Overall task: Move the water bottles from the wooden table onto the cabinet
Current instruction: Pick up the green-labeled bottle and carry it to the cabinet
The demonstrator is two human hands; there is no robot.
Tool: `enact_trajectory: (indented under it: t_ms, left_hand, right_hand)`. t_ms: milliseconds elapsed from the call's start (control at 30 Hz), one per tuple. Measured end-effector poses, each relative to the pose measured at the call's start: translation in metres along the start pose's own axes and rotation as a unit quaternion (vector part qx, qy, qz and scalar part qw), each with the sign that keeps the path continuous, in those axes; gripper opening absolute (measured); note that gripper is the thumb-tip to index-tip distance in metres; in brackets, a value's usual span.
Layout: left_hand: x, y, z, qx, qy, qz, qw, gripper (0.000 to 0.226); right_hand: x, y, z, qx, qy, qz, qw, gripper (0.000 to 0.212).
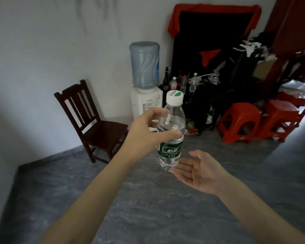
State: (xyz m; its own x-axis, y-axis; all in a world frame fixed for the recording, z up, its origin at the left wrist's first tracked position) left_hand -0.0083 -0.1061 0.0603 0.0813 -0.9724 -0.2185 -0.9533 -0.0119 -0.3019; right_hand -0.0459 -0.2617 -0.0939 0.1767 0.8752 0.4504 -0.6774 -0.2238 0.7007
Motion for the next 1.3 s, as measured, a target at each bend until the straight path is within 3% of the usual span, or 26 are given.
enact_trajectory:
  t_ms: [400, 733, 1300]
  left_hand:
    - [0.114, -0.142, 0.030, -0.008, -0.012, 0.007, 1.000, 0.060]
    - [0.163, -0.244, 0.065, -0.018, -0.019, 0.029, 0.999, 0.059]
    - [0.170, -0.520, 0.134, 0.018, -0.039, 0.036, 0.998, 0.058]
  right_hand:
    - [-0.066, -0.085, 0.141, 0.017, -0.026, -0.010, 0.999, 0.052]
    - [-0.086, -0.158, 0.223, 0.027, -0.030, -0.018, 0.999, 0.052]
    - [-0.022, -0.340, 0.427, -0.015, 0.012, -0.051, 0.998, 0.051]
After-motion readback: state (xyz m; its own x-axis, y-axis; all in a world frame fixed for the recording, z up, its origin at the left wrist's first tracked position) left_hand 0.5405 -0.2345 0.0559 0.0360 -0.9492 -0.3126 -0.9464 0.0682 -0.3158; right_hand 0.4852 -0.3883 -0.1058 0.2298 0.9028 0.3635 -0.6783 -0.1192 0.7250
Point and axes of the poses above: each hand's wrist, its own y-axis away from the middle knuckle, its own x-axis out of the palm, z = x × y, the point moved 9 cm from there along -y, towards the middle knuckle, and after that the axes turned 9 degrees about -z, right-handed, at the moved point
